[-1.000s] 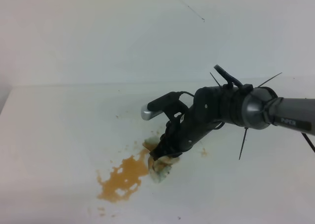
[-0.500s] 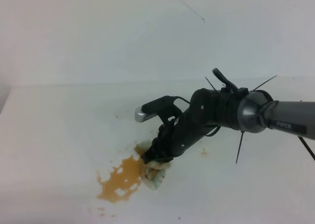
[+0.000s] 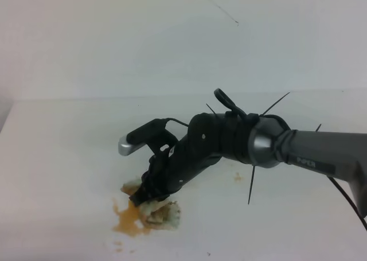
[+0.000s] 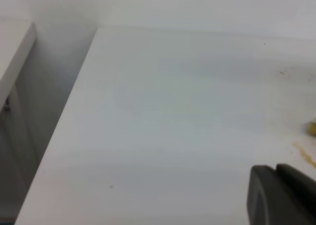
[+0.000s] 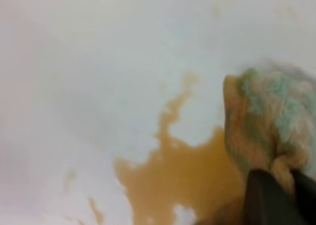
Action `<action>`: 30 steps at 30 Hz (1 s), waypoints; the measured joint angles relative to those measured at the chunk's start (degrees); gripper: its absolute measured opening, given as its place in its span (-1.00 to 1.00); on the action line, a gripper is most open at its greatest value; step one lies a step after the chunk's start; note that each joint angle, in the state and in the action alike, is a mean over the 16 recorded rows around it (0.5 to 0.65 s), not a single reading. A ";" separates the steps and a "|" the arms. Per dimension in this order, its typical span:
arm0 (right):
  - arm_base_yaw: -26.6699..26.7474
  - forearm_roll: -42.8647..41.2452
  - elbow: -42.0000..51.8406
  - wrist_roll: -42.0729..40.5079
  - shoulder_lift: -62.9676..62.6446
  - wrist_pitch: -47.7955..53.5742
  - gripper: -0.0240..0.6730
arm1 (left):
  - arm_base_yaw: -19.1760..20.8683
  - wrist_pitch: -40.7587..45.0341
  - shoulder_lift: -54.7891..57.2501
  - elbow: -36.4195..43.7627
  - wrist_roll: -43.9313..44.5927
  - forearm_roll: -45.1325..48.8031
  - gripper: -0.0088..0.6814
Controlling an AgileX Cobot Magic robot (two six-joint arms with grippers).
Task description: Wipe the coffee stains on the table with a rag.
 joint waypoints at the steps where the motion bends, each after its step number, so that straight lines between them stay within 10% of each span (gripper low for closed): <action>1: 0.36 0.52 -0.20 -0.37 0.05 -0.04 -0.80 | 0.00 0.00 0.00 0.00 0.00 0.00 -0.97; 30: 6.32 6.44 -1.06 -5.75 3.32 -2.78 -0.80 | 0.00 0.00 -0.01 0.00 0.00 0.00 -0.97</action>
